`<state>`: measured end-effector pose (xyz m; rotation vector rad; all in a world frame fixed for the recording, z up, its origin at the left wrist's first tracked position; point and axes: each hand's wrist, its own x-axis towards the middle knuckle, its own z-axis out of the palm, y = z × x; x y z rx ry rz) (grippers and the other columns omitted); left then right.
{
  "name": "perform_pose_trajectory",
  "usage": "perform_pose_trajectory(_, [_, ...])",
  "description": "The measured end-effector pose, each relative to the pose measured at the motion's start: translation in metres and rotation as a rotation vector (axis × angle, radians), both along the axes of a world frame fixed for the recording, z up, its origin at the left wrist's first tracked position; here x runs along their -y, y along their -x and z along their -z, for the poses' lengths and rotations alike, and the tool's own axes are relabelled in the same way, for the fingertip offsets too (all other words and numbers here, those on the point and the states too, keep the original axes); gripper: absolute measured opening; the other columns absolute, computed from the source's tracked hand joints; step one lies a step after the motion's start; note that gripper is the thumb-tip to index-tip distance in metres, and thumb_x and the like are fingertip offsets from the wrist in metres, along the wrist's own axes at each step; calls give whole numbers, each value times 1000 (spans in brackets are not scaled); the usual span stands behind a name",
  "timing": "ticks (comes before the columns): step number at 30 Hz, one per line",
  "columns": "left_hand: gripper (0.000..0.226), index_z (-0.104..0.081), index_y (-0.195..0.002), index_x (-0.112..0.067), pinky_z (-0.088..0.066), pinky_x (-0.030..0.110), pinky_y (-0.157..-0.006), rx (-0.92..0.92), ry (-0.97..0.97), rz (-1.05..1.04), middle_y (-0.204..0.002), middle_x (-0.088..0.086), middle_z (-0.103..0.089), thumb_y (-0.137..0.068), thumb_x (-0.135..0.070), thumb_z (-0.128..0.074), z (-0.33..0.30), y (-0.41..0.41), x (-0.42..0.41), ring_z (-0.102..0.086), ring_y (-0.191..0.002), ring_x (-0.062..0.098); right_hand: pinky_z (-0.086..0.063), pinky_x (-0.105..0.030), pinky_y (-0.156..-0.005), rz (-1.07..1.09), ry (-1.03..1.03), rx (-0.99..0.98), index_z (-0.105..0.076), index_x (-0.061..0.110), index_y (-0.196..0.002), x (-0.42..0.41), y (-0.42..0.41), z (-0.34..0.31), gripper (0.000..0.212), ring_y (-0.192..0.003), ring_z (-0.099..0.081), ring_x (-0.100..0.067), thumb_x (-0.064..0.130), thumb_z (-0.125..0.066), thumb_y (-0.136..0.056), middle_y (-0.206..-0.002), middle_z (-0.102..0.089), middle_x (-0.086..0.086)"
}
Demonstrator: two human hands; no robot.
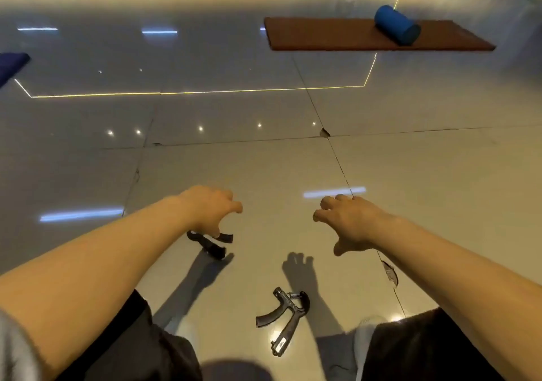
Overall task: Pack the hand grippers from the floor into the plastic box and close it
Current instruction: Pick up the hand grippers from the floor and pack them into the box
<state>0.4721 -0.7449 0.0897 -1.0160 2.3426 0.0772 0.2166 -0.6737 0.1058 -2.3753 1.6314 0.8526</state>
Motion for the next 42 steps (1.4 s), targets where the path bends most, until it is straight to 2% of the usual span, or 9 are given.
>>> perform_pose_trajectory(3, [61,-31,-140,-27,-46,35,-85,157,-21,123,-130,2,-44,-87,-25,-60,30,-1,22,-48,-114,25,-38,-38,-97,-14,-72,-27,-32,22,-141,16,-6,38,72,-126,-36,-26,42,-66,-82,-142,-33,-6])
perform_pose_trajectory(9, [45,-34,-137,-24,-39,39,-88,136,-46,203,-133,6,-40,-94,-28,-46,110,8,44,-43,-116,28,-28,-45,-101,-75,-201,113,-24,19,-144,-5,-29,158,73,-129,-29,-31,30,-64,-83,-144,-29,-11])
perform_pose_trajectory(14, [68,-27,-141,-26,-41,42,-96,-166,-144,-171,-141,5,-28,-81,-25,-60,201,5,33,-32,-128,26,-16,-53,-109,-195,-309,142,-27,15,-143,-39,-36,242,68,-135,-20,-37,22,-61,-84,-148,-24,-17])
perform_pose_trajectory(20, [87,-3,-150,-23,-19,39,-113,-87,-183,-404,-157,5,3,-83,-24,-59,271,-30,23,-2,-143,27,-30,-63,-104,-182,-334,180,-46,18,-135,-60,-48,297,94,-128,-37,-48,36,-83,-50,-139,-45,-12])
perform_pose_trajectory(25, [73,-25,-146,-19,-25,44,-109,-253,-9,-560,-153,3,-22,-83,-27,-61,292,-43,36,-17,-140,30,-37,-59,-100,-86,-199,340,-48,22,-128,-68,-42,311,88,-122,-45,-39,21,-84,-47,-132,-48,-2])
perform_pose_trajectory(29, [57,-54,-125,-10,-39,48,-91,-391,138,-455,-127,13,-54,-73,-22,-74,302,-36,37,-44,-119,38,-45,-53,-90,-69,-153,335,-56,23,-117,-60,-35,315,88,-111,-54,-36,35,-89,-36,-123,-54,-1])
perform_pose_trajectory(33, [77,-40,-134,-21,-29,42,-99,-241,-25,-462,-132,5,-44,-69,-39,-75,292,-11,31,-36,-124,29,-39,-60,-90,89,-95,189,-61,15,-120,-38,-27,309,98,-112,-51,-46,41,-91,-30,-122,-59,-10])
perform_pose_trajectory(37, [78,-33,-134,-23,-24,41,-103,-204,-30,-411,-132,4,-38,-71,-52,-69,291,14,-3,-33,-124,27,-24,-63,-104,171,-9,120,-40,16,-139,-12,-15,296,88,-134,-26,-46,37,-78,-63,-141,-40,-10])
perform_pose_trajectory(42, [74,-37,-130,-23,-24,43,-104,-310,-51,-438,-128,1,-43,-69,-53,-67,294,36,-40,-38,-119,26,-42,-58,-94,33,-86,269,-46,20,-135,-15,-19,303,107,-117,-49,-42,40,-88,-38,-131,-51,-15])
